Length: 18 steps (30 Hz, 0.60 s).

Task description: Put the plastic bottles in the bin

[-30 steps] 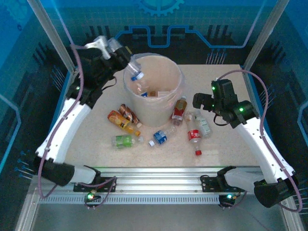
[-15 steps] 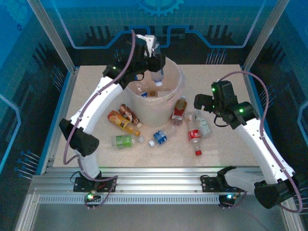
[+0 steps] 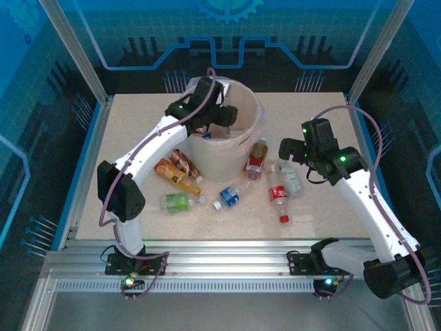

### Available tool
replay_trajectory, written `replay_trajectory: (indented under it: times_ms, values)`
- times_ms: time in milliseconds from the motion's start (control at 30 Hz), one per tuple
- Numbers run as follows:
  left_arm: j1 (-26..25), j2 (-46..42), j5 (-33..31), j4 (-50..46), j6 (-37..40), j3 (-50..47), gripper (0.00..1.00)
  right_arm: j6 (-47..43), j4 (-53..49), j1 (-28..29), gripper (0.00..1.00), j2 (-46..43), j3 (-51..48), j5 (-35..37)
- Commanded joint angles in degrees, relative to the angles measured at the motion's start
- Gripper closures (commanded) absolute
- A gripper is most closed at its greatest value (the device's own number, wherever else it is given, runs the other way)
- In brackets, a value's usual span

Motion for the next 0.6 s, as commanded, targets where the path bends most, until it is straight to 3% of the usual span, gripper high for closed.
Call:
replay_trajectory:
  times_ms: [0, 167, 333, 567]
  values:
    - [-0.6, -3.0, -0.4, 4.6, -0.8, -3.1, 0.34, 1.0, 0.4, -1.0, 0.00, 0.0, -0.5, 0.3]
    - [-0.8, -3.1, -0.3, 5.1, -1.4, -5.2, 0.25, 1.0, 0.4, -1.1, 0.00, -0.1, -0.9, 0.3]
    - [-0.8, -3.2, 0.4, 4.3, -1.8, -5.0, 0.01, 1.1, 0.4, -1.3, 0.00, 0.2, -1.1, 0.3]
    - [-1.1, -5.2, 0.2, 2.2, -2.0, 1.0, 0.01, 1.0, -0.6, -2.1, 0.00, 1.6, -1.2, -0.9]
